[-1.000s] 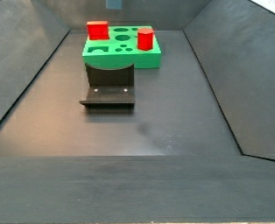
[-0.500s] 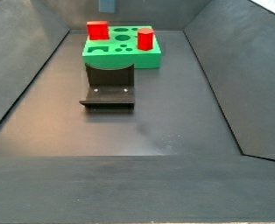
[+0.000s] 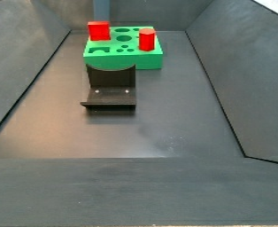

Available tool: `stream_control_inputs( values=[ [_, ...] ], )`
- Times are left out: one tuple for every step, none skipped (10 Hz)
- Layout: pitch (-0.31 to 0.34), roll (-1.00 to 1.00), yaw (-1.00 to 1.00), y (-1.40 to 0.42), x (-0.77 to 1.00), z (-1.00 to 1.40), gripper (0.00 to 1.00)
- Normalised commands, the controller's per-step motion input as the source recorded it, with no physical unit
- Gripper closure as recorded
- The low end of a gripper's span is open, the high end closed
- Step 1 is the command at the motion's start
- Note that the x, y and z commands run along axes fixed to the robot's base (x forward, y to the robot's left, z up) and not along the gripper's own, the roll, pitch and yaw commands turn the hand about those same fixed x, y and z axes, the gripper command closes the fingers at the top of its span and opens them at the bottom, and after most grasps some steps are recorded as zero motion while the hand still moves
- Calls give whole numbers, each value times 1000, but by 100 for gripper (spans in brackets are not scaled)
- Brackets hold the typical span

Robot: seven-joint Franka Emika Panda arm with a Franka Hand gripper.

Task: Pick up the rectangle object. Move up. Place the rectangle object on the fixture. Regrasp the rectangle object. Move to above the board. Insert the rectangle object.
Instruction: Insert the rectangle object.

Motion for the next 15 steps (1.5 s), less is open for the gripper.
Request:
stream_control_inputs(
  values=[
    [-110,180,0,-269,549,-531,100],
    [-129,203,0,-271,486,-477,100],
    [0,277,0,-129,420,-197,100],
    [0,274,0,0,354,-143,100],
    [0,241,0,11,300,-111,100],
    [0,214,0,174,149,-83,100],
    [16,156,0,149,80,0,100],
    [37,204,0,180,0,23,100],
    [39,147,40,186,-11,57,100],
    [47,120,54,97,-14,60,100],
    [41,64,0,66,-40,140,100],
    [0,56,0,54,-220,194,100],
    [0,0,0,83,-154,154,100],
    [0,0,0,40,-194,120,100],
    [0,0,0,0,-134,63,100]
  ],
)
